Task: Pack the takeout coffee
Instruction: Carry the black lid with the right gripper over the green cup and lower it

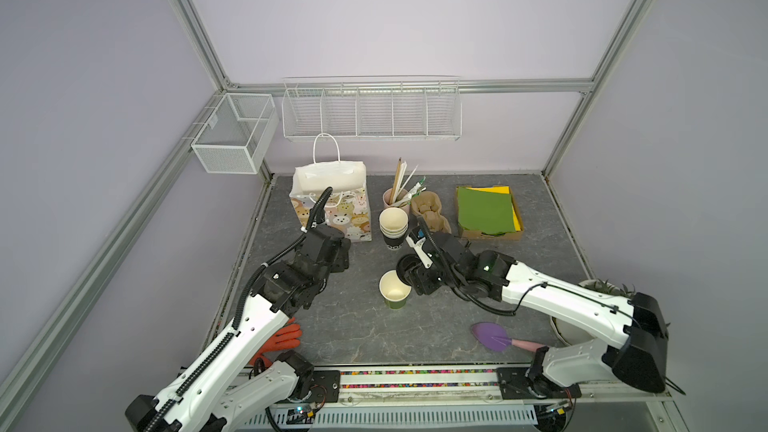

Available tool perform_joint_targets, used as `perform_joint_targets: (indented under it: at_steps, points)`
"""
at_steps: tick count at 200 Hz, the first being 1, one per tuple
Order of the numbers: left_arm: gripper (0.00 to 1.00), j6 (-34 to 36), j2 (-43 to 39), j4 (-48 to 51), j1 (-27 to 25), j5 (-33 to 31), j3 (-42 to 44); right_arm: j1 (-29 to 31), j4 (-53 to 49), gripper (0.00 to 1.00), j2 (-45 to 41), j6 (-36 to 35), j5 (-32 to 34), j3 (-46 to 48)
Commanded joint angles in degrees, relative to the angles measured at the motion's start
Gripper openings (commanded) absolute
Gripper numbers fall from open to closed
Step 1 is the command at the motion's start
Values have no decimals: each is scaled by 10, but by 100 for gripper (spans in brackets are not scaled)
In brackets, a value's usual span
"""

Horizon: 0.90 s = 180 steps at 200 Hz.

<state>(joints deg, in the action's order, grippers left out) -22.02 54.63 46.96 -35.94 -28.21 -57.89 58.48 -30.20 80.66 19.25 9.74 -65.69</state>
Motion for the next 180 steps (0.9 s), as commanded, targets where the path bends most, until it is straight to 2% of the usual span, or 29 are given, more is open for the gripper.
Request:
perform_joint_targets:
  at_steps: [1, 94, 180]
  points:
    - [77, 4, -3, 1, 4, 5, 4, 22, 7, 70, 23, -6, 19, -19]
    - [77, 5, 1, 1, 5, 8, 5, 63, 27, 70, 80, -3, 30, -38]
    - [77, 6, 0, 1, 6, 10, 6, 71, 19, 70, 104, -2, 44, -49]
